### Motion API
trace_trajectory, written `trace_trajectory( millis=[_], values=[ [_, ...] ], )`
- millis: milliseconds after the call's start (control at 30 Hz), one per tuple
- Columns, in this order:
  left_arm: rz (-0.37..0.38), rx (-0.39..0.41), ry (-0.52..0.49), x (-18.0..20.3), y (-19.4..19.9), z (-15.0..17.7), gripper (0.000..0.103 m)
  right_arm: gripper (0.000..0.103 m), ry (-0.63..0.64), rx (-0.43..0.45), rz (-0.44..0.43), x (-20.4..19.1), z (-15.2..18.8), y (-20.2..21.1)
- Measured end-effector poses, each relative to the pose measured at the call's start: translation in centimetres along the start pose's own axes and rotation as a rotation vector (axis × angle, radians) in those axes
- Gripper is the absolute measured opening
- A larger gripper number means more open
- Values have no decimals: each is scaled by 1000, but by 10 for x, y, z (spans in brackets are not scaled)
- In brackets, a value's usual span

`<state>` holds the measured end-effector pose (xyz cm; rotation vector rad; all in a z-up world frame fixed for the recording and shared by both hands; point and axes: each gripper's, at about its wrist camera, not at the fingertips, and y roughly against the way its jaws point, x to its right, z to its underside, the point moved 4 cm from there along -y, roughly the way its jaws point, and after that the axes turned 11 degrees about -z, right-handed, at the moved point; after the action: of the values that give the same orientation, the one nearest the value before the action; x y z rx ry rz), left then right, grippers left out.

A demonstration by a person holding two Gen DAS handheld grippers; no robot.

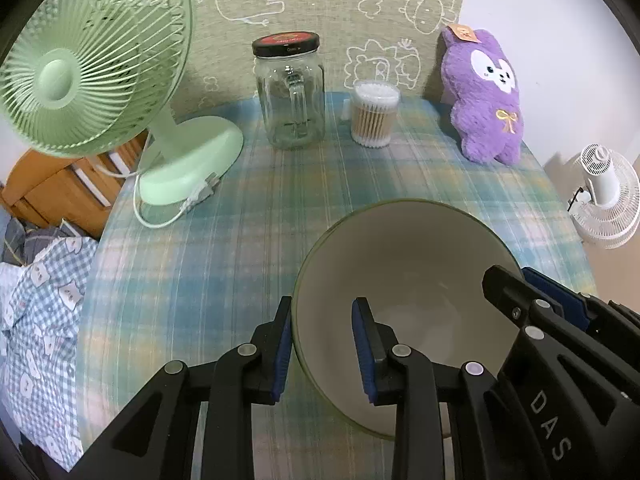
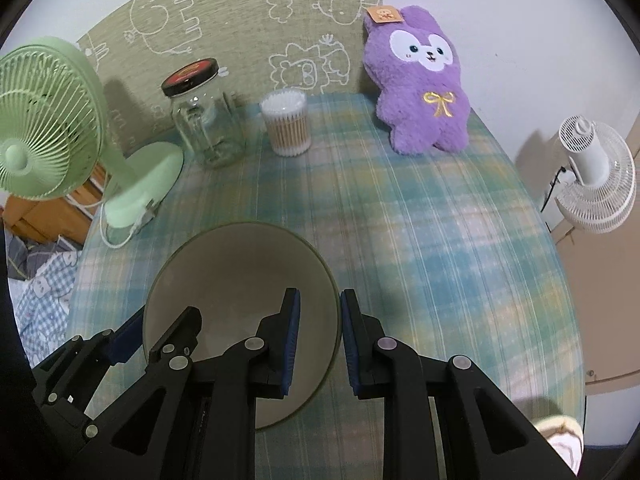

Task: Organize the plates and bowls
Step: 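Grasp the rim of the third cream bowl near the jar with both grippers, then lift the third bowl and carry it toward the plate stack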

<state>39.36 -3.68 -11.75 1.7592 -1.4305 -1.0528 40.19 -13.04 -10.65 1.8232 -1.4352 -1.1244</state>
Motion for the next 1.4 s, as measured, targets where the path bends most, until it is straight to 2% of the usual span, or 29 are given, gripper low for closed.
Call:
trace_trajectory(
  millis=[1033, 1400],
  values=[
    [-46, 83, 69, -20, 127, 71, 27, 24, 59, 71, -56, -23, 72, 131],
    [-54, 81, 78, -21, 151, 106, 27, 24, 95, 61, -59, -25, 107, 157]
  ],
)
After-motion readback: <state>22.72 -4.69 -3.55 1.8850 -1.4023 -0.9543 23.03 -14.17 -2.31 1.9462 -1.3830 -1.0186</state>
